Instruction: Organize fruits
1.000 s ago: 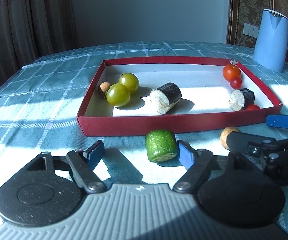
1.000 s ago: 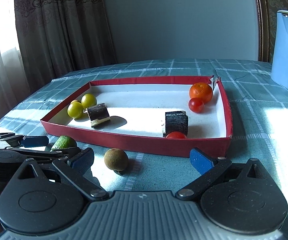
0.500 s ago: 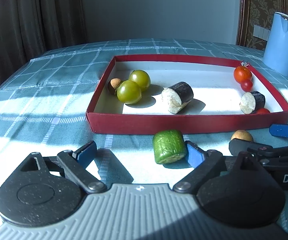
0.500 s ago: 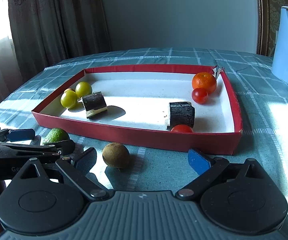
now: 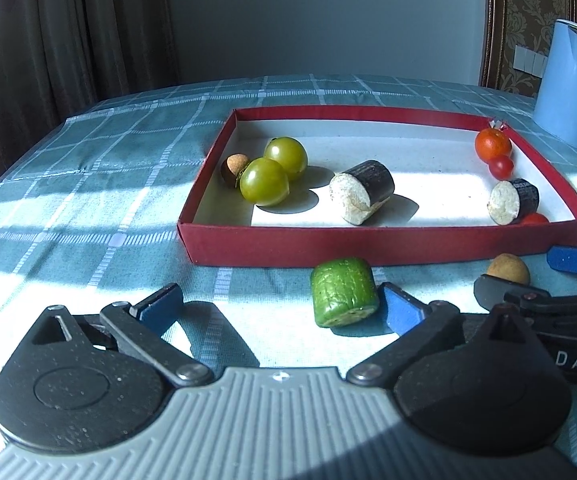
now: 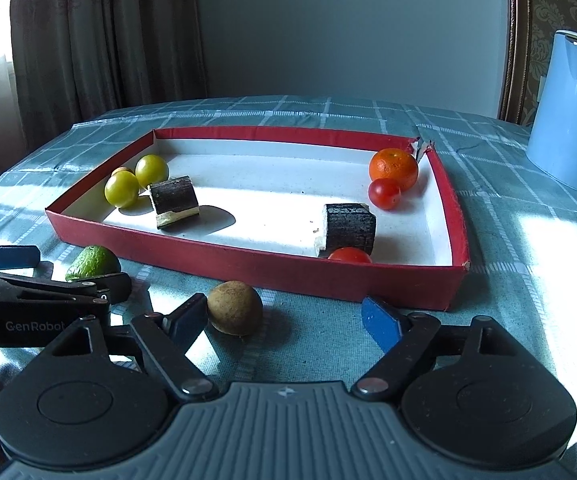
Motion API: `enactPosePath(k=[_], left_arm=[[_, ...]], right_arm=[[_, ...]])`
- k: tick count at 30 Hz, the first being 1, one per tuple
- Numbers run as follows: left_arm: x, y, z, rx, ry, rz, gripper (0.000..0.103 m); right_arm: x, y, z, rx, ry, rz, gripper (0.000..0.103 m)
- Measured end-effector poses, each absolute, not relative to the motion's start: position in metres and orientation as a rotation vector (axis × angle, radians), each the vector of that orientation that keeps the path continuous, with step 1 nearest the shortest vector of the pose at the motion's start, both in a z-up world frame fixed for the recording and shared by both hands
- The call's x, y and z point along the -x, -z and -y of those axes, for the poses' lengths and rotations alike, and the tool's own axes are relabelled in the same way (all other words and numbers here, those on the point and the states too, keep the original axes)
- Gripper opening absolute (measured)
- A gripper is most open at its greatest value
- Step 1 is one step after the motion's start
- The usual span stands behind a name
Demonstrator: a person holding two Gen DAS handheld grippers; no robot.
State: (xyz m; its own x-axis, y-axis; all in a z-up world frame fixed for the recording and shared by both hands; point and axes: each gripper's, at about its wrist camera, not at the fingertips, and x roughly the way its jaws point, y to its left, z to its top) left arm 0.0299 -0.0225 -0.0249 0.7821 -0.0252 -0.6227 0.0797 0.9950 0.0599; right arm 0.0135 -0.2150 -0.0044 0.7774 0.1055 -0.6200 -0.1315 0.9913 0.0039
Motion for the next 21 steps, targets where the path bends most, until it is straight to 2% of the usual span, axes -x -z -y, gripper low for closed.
enactPosePath(k=[2,3,4,7,14,15,16,17,19,21], left_arm=[[-0.0300,0.0251,0.0224,-0.084,0.057,-0.671,0.103],[-0.0300,0.0251,0.0225,-0.084,0.057,-0.672,0.103],[-0.0300,0.0251,0.0225,-0.083,0.056,-0.672,0.103],[-0.0300,0.0253,0.0226,-0.084,0.056,-0.671,0.103],[-0.0291,0.0259,0.0233,-0.078,0.057,-0.673,0.103],[-0.0289,0.0258,0.0237,-0.079,0.057,-0.672,0.103],[-0.0288,0.0258,0.0240,-0.080,0.057,-0.672,0.103],[-0.0287,0.0257,0.0243,-0.080,0.056,-0.671,0.103],[-0.0283,0.0255,0.0247,-0.082,0.057,-0.669,0.103],[-0.0272,0.0252,0.0255,-0.084,0.066,-0.663,0.098]], right_arm=[[-0.0120,0.0041,0.2143,0.064,-0.127,-0.661,0.075],[-0.0114,0.0036,0.2152,0.062,-0.134,-0.659,0.065],[-0.0107,0.0030,0.2154,0.068,-0.127,-0.656,0.061],[-0.0106,0.0028,0.2143,0.074,-0.130,-0.653,0.058],[-0.0140,0.0025,0.2080,0.107,-0.143,-0.647,0.057],[-0.0128,0.0026,0.2075,0.107,-0.162,-0.643,0.048],[-0.0124,0.0025,0.2067,0.106,-0.188,-0.639,0.032],[-0.0113,0.0025,0.2062,0.107,-0.191,-0.636,0.027],[-0.0113,0.0025,0.2077,0.100,-0.191,-0.636,0.027],[-0.0120,0.0021,0.2112,0.079,-0.197,-0.639,0.027]])
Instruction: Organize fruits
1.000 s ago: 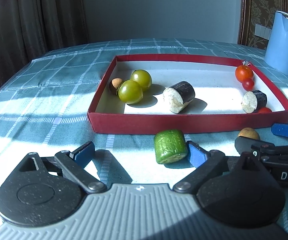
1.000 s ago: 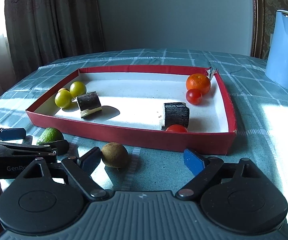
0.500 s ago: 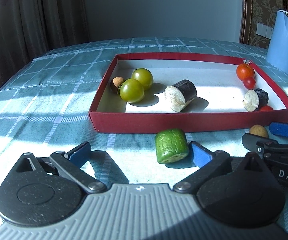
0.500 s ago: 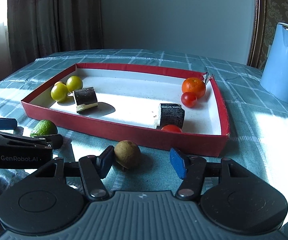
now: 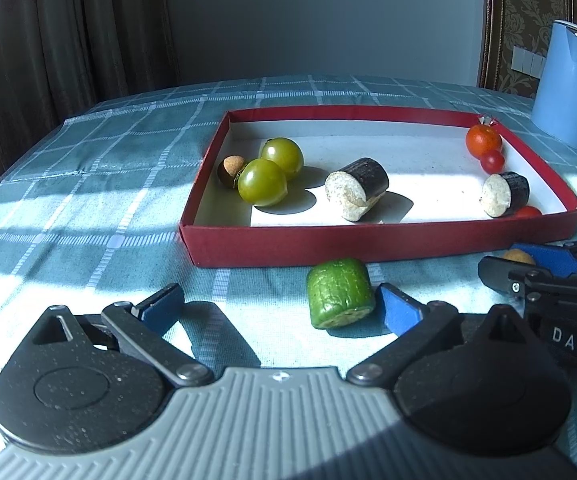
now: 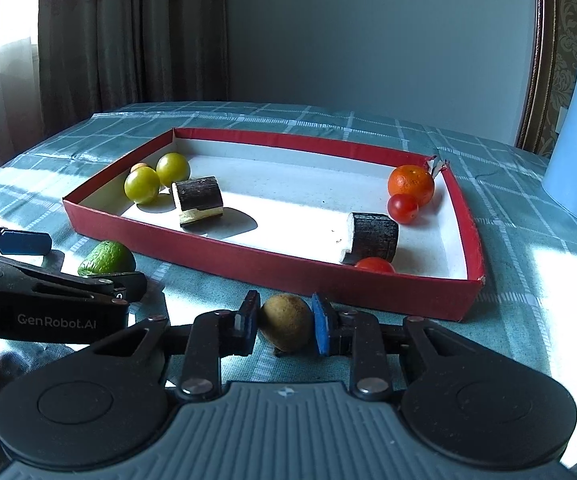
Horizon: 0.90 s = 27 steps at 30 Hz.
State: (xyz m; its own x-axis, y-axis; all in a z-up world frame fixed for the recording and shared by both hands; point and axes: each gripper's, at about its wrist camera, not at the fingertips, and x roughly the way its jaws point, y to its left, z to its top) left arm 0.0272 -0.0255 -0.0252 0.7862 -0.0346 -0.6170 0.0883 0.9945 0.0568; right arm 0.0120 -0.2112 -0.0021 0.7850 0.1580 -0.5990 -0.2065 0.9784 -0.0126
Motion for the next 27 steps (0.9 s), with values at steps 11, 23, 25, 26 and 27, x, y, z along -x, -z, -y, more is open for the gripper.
enactPosePath(k=[11,23,25,26,27], left_arm=[[-0.022,0.023,0.032,-0.107,0.108,-0.639,0.082],[-0.013,0.021,0.040,-0.142,0.176,-0.606,0.030],[-0.011,0.019,0.040,-0.141,0.170,-0.593,0.029],[-0.009,0.019,0.039,-0.137,0.168,-0.583,0.029],[-0.007,0.017,0.038,-0.136,0.170,-0.571,0.029]], right_arm=[[-0.011,0.002,0.208,0.106,-0.186,-0.635,0.027],[-0.008,-0.001,0.211,0.089,-0.184,-0.612,0.027],[-0.006,-0.002,0.212,0.083,-0.184,-0.604,0.027],[-0.006,-0.002,0.212,0.081,-0.183,-0.599,0.027],[-0.005,-0.003,0.213,0.081,-0.186,-0.596,0.027]])
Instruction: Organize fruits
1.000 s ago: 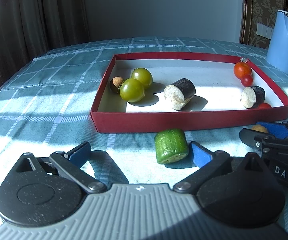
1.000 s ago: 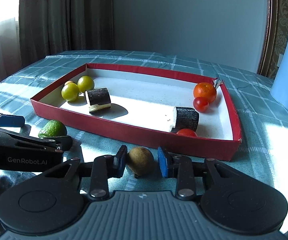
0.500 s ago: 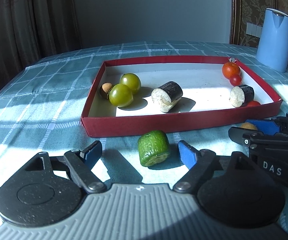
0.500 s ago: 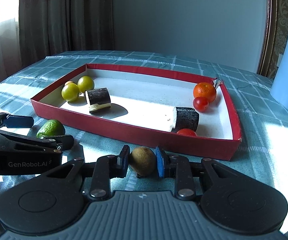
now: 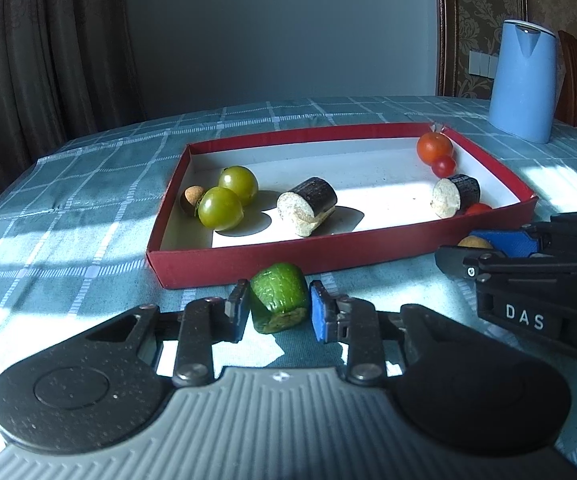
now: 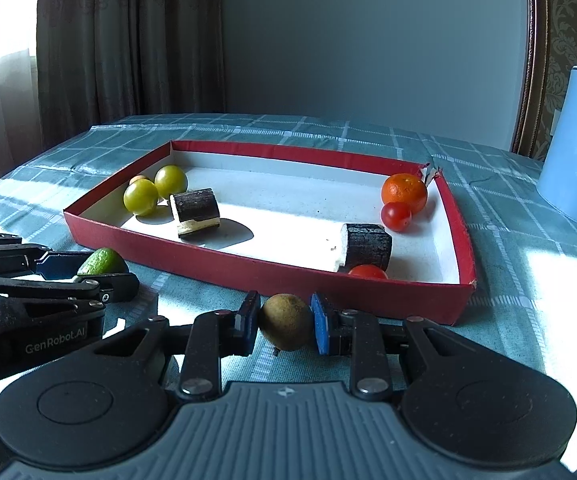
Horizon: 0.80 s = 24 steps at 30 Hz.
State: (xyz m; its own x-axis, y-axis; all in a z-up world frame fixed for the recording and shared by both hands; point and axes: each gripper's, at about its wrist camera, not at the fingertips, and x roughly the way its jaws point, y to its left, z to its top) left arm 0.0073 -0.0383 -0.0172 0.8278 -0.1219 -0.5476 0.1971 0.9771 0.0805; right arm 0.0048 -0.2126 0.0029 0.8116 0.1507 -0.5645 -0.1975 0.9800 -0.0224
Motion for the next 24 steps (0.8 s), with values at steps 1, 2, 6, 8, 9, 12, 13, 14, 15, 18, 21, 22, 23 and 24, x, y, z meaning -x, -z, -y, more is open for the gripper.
enactPosePath(k=[1,2,6,8,9,12,13,14,15,18,21,22,23,24], left_arm=[[-0.004,0.016,0.038,-0.133,0.173,-0.555,0.029],[-0.002,0.014,0.037,-0.129,0.175,-0.538,0.029],[0.010,0.006,0.033,-0.105,0.177,-0.460,0.029],[0.011,0.003,0.031,-0.092,0.180,-0.448,0.029],[0.010,0.002,0.031,-0.085,0.185,-0.450,0.029],[0.006,-0.002,0.033,-0.081,0.197,-0.447,0.029],[0.005,-0.005,0.035,-0.083,0.198,-0.445,0.029],[0.001,-0.008,0.037,-0.090,0.201,-0.440,0.029],[-0.002,-0.011,0.039,-0.094,0.202,-0.433,0.029],[-0.016,-0.021,0.046,-0.106,0.189,-0.415,0.029],[-0.037,-0.025,0.050,-0.091,0.182,-0.424,0.029],[-0.043,-0.025,0.052,-0.088,0.179,-0.430,0.029],[-0.051,-0.025,0.054,-0.087,0.166,-0.437,0.029],[-0.058,-0.025,0.055,-0.085,0.154,-0.441,0.029]], right_arm=[[-0.004,-0.003,0.213,0.081,-0.188,-0.591,0.027],[-0.002,-0.004,0.213,0.081,-0.186,-0.584,0.027],[0.002,-0.008,0.216,0.081,-0.168,-0.548,0.027],[0.003,-0.011,0.219,0.065,-0.166,-0.539,0.027],[0.003,-0.012,0.221,0.056,-0.167,-0.538,0.027],[0.003,-0.017,0.224,0.041,-0.160,-0.514,0.027],[0.004,-0.019,0.224,0.042,-0.153,-0.496,0.027],[0.004,-0.022,0.224,0.047,-0.142,-0.475,0.027],[0.003,-0.026,0.224,0.059,-0.136,-0.454,0.027],[-0.007,-0.033,0.225,0.066,-0.126,-0.441,0.027],[-0.026,-0.035,0.225,0.069,-0.110,-0.456,0.027],[-0.033,-0.034,0.224,0.071,-0.106,-0.465,0.027],[-0.040,-0.034,0.225,0.072,-0.104,-0.474,0.027],[-0.046,-0.033,0.224,0.071,-0.103,-0.481,0.027]])
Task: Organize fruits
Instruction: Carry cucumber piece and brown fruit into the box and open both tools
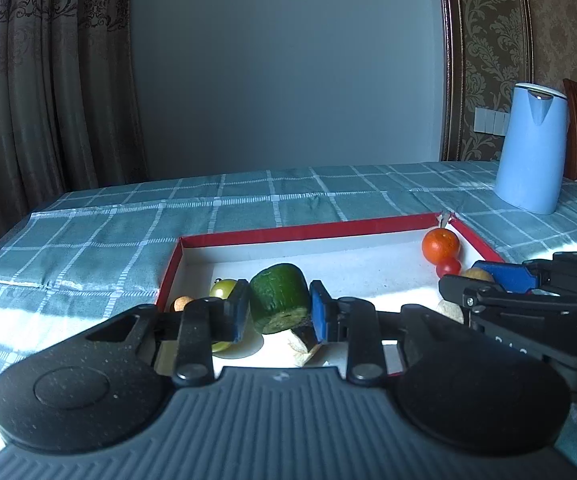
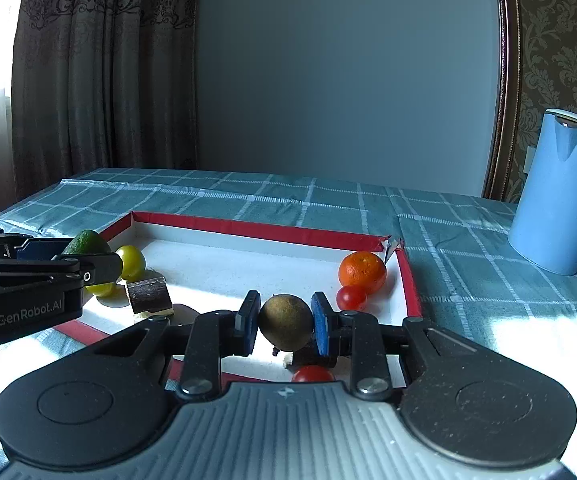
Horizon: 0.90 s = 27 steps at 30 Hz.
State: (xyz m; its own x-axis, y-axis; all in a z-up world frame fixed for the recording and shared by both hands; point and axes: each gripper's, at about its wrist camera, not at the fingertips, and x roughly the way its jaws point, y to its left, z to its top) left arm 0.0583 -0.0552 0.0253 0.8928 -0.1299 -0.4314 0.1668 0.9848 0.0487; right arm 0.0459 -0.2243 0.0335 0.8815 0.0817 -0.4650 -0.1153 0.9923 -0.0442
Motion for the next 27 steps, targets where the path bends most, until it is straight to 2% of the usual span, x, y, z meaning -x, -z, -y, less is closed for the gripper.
enactPosePath(k=[13,15,17,19,21,22,24,26,27], left_arm=[[-0.123,-0.007,0.060,-0.098,0.074,-0.522,0.030],[-0.124,-0.006,0.060,-0.090,0.082,-0.522,0.041],[-0.125,-0.005,0.059,-0.087,0.086,-0.516,0.049],[-0.124,-0.005,0.061,-0.098,0.082,-0.512,0.052],[-0.121,-0.006,0.061,-0.100,0.084,-0.495,0.066],[-0.119,-0.006,0.061,-0.101,0.079,-0.485,0.068],[-0.113,-0.009,0.059,-0.097,0.074,-0.460,0.080],[-0.105,-0.012,0.055,-0.083,0.065,-0.430,0.082],[-0.102,-0.014,0.053,-0.077,0.060,-0.419,0.087]], right_arm=[[-0.127,-0.013,0.207,0.085,-0.108,-0.603,0.027],[-0.133,-0.010,0.207,0.076,-0.100,-0.617,0.027],[-0.136,-0.006,0.208,0.080,-0.091,-0.631,0.027],[-0.139,-0.003,0.209,0.079,-0.083,-0.654,0.027],[-0.139,-0.003,0.211,0.060,-0.081,-0.660,0.028],[-0.139,-0.003,0.212,0.052,-0.084,-0.661,0.028],[-0.137,-0.004,0.215,0.040,-0.093,-0.652,0.030],[-0.134,-0.004,0.217,0.032,-0.090,-0.641,0.041],[-0.131,-0.005,0.219,0.023,-0.083,-0.626,0.058]])
